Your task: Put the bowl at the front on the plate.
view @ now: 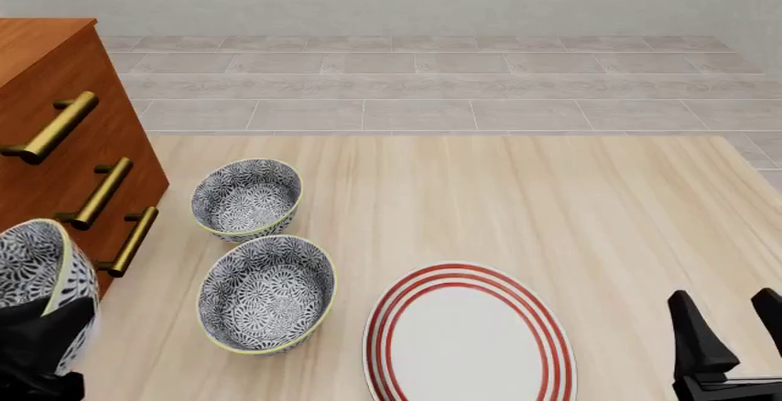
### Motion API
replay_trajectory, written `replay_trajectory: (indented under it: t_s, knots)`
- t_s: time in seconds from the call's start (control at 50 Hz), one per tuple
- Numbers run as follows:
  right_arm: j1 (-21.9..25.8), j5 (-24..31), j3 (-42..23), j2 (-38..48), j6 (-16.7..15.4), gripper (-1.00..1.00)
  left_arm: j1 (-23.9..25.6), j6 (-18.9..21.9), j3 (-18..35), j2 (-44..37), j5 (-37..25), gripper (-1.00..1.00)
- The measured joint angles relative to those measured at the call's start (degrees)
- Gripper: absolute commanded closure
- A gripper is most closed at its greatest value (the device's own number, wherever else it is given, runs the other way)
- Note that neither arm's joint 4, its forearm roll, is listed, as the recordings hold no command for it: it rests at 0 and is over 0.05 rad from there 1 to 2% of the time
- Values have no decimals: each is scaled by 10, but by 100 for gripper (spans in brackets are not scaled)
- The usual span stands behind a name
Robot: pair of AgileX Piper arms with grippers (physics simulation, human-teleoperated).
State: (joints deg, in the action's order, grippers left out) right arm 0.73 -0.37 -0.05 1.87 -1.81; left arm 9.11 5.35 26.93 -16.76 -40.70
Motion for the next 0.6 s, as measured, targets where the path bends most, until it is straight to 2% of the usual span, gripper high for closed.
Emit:
replay_trajectory:
  t_s: [0.2, 0.6]
  knots:
    - [0, 0, 0, 0, 0, -100, 38, 40, 26, -5, 20, 100]
    - [0, 3, 0, -4, 4, -100, 88, 90, 44, -14, 45, 100]
